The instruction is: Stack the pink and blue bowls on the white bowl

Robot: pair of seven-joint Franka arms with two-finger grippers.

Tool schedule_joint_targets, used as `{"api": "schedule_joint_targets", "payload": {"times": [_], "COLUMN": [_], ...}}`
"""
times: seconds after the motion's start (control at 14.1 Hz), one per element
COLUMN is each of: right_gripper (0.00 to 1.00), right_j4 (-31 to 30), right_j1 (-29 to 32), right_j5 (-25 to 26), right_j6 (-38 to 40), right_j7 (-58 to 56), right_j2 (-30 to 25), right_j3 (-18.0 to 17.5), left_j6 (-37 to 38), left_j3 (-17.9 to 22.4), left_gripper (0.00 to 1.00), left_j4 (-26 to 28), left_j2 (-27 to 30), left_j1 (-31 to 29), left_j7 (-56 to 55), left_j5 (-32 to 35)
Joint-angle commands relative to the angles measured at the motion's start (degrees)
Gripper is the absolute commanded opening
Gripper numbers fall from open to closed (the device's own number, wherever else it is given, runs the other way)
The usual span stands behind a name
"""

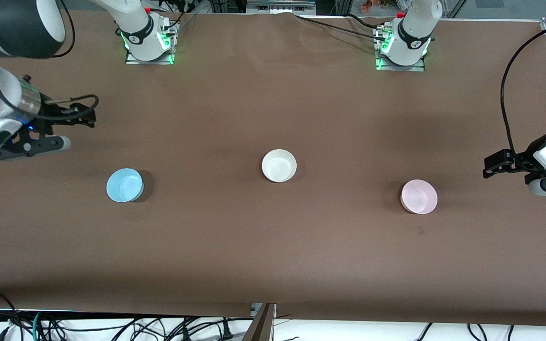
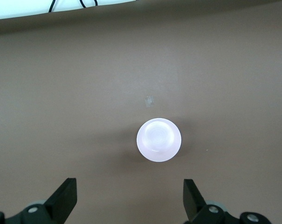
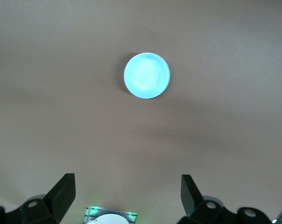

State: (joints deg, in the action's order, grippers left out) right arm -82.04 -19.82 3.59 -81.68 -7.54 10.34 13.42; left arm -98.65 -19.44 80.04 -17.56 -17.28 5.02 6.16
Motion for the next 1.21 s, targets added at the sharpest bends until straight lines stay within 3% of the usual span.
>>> {"api": "schedule_joint_targets", "payload": {"times": [0.0,0.21,0.43,0.57,0.78,0.92,1.14], "right_gripper": [1.00,1.00,1.00,1.00,1.00,1.00,1.00], "right_j4": [-0.57,-0.93,-1.63,-1.63,-1.63,-1.19,-0.84], "right_j1": [6.50,12.94,14.72,16.20,16.83,16.83,16.48], "right_j5": [0.98,1.51,0.63,-0.77,-0.95,-0.96,-0.78], "right_j6": [0.56,-0.40,1.60,2.84,3.72,4.94,5.48], "right_j7": [-0.54,-0.63,0.76,5.23,5.78,5.96,5.69], "right_j2": [-4.34,-5.59,-5.95,-5.95,-5.95,-5.69,-5.16], "right_j3": [-3.91,-9.53,-10.34,-12.70,-13.24,-13.15,-12.62], "left_j6": [1.44,1.53,3.46,3.37,3.28,2.15,-6.87], "left_j3": [-0.16,-0.07,-0.16,-0.07,0.02,0.11,0.19], "left_gripper": [1.00,1.00,1.00,1.00,1.00,1.00,1.00], "left_j4": [-1.47,-1.47,-3.32,-3.32,-2.00,-1.30,3.25], "left_j2": [-0.37,-0.37,-0.73,-0.90,-2.12,-6.42,-11.26], "left_j1": [-0.04,-0.04,-0.04,-0.04,-1.00,-3.18,-4.52], "left_j7": [1.04,1.22,1.22,0.87,-0.89,-0.99,-0.72], "left_j5": [0.35,0.35,0.17,0.26,0.43,0.61,1.14]}}
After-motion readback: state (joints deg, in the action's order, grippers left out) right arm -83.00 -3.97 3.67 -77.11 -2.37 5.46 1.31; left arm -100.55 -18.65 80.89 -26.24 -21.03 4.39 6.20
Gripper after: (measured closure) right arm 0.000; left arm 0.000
